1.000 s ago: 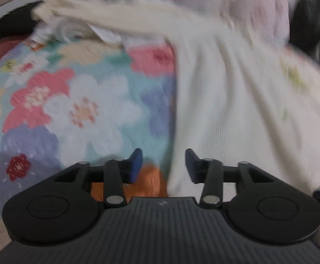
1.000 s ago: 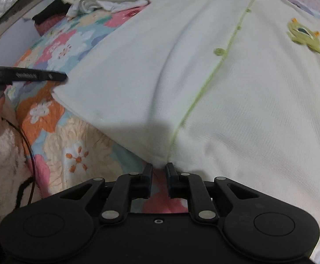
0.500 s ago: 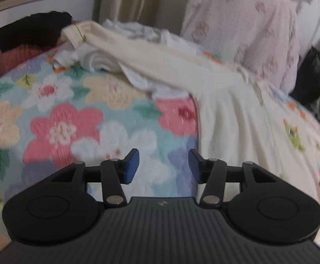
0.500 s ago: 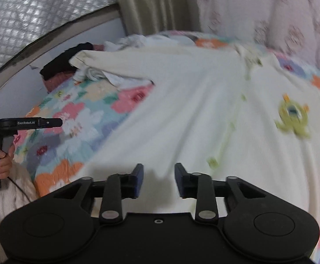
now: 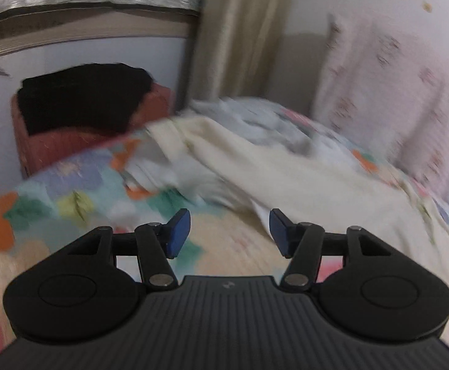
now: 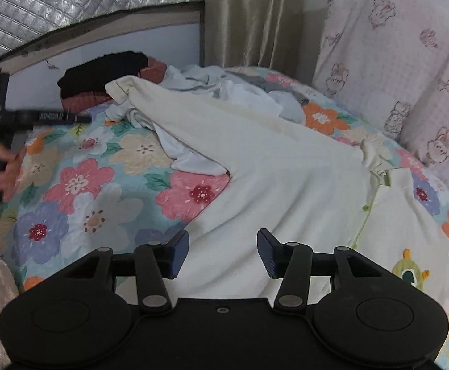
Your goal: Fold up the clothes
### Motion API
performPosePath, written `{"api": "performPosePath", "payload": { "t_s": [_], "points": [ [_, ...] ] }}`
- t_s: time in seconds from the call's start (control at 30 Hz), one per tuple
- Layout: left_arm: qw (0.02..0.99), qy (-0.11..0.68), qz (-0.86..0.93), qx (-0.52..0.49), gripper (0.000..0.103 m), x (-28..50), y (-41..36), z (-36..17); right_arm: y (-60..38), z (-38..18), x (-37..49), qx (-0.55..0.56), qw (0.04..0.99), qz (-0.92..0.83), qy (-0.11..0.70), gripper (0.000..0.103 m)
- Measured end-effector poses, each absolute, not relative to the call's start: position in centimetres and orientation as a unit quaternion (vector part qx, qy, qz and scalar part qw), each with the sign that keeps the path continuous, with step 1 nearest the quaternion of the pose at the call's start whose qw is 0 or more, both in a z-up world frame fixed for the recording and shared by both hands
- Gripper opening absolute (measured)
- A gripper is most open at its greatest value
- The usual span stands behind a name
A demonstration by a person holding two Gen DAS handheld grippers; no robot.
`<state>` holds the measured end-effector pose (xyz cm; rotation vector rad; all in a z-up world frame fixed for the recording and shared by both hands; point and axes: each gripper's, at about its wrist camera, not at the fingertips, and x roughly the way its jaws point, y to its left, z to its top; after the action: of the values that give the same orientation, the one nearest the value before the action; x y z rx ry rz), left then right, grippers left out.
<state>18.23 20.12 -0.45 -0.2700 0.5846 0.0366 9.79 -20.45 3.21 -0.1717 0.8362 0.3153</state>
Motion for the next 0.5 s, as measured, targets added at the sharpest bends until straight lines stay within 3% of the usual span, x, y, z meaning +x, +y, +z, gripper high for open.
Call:
{"api": "performPosePath", "payload": {
  "t_s": [0.17,0.3,0.4,0.5],
  "points": [
    [0.939,0.282,0.066,-0.184,0.057,23.6,24.4,-2.9,-20.1,1.3,13.7,-0.088,0.906,0.151,0.387,0.055],
    [0.945,0.283,0.066,-0.151,0.057,27.1,24.5,-4.2,-21.8,-1.0,16.1,-0.028,0.907,0.140,0.397,0.055],
    [0.950,0.277,0.068,-0.126,0.064,29.4,24.5,-5.1,-23.1,-2.8,17.4,-0.005,0.917,0.127,0.378,0.055],
    [0.951,0.274,0.076,-0.119,0.065,31.7,24.9,-6.1,-24.2,-5.1,19.5,0.037,0.911,0.133,0.389,0.055]
  ]
}}
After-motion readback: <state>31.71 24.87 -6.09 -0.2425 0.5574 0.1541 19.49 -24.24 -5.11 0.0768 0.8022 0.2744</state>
